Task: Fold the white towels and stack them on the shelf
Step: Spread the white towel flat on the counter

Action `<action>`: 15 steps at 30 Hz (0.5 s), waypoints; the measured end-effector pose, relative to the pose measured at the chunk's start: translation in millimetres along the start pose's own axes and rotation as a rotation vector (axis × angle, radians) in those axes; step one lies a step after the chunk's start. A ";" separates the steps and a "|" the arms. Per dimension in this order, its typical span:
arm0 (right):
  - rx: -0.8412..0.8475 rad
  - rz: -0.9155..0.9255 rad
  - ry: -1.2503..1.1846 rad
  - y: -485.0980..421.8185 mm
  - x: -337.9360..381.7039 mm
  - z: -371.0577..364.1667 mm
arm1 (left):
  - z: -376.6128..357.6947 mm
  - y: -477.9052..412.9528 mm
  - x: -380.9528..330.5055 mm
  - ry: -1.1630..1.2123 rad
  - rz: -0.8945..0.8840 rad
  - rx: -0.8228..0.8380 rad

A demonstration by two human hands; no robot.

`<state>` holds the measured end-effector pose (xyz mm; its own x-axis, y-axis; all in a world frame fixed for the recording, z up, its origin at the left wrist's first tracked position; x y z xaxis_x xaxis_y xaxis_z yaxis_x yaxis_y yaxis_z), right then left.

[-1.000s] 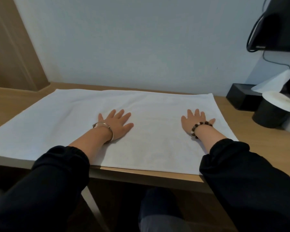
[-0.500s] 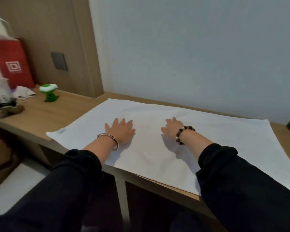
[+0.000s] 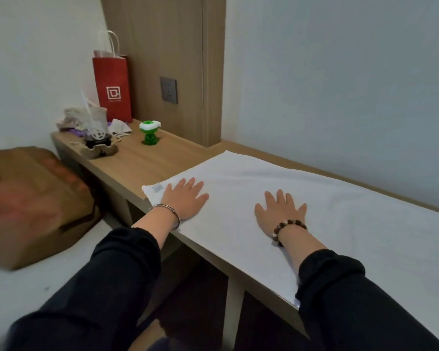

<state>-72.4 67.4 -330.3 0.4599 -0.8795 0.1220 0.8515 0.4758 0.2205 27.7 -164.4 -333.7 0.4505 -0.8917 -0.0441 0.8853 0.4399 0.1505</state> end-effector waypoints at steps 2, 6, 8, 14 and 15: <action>-0.014 -0.003 0.009 -0.2 0.3 -1.3 | 1.9 -3.0 11.7 0.009 0.030 -0.010; -0.019 -0.009 0.019 -0.4 -0.7 0.9 | 6.1 -0.7 28.1 0.016 0.089 -0.029; -0.012 -0.011 0.024 2.0 0.6 0.9 | 10.6 5.6 38.2 0.000 0.146 -0.075; 0.123 -0.104 0.081 2.4 15.2 6.3 | 9.4 35.5 88.3 0.310 0.347 -0.203; 0.108 -0.048 0.071 2.5 29.6 7.4 | 10.7 41.3 94.7 0.389 0.387 -0.267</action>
<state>-58.5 42.6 -319.0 0.4397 -0.8972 0.0406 0.8424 0.4277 0.3278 105.7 -231.8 -321.1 0.7099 -0.5790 -0.4010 0.6241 0.7810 -0.0230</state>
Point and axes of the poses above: each hand's wrist, its own y-axis away from the middle knuckle, its own z-axis out of the back of the hand, x = y × z, the point moved 7 cm from there along -y, towards the middle knuckle, and after that the axes turned 8 degrees about x, right-handed, at the moved point
